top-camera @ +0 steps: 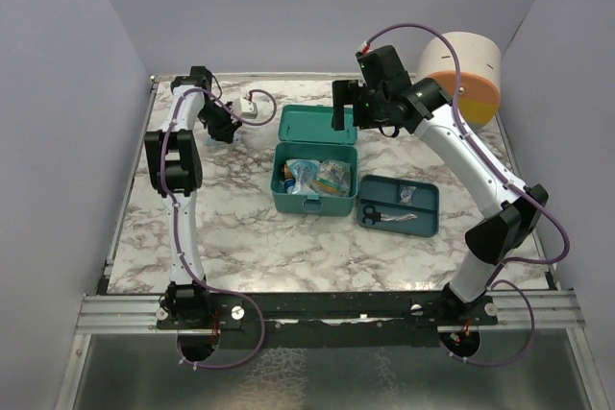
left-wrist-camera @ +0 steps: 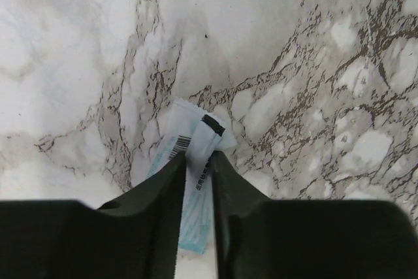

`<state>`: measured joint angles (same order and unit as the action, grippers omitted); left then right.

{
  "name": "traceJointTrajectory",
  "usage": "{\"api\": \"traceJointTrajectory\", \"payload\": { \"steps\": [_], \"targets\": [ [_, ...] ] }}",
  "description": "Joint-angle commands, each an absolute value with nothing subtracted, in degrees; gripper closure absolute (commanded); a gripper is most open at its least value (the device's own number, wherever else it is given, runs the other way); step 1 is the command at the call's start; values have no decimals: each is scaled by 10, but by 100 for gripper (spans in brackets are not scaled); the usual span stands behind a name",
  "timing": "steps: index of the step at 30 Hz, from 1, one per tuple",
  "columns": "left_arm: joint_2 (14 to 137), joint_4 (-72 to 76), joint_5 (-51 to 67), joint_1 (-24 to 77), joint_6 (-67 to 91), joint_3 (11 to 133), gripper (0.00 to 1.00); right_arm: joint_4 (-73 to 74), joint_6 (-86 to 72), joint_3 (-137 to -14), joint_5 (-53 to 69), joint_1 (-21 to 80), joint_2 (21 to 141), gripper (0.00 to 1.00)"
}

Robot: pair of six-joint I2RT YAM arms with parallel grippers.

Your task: Organize the medicine kit

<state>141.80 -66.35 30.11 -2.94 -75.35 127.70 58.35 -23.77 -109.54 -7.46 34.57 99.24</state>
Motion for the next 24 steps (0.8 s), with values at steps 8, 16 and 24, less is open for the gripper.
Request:
{"api": "traceJointTrajectory", "payload": {
  "steps": [8,16,24],
  "targets": [
    [1384,-621,327,-34,-694,1243,100,576,-244,-1110,-99,350,1000,0],
    [1278,-616,368,-17,-605,1318,100,576,-267,-1144,-191,343,999,0],
    [1178,-572,380,121,-425,1334,100,569,-286,-1179,-280,298,999,0]
  ]
}}
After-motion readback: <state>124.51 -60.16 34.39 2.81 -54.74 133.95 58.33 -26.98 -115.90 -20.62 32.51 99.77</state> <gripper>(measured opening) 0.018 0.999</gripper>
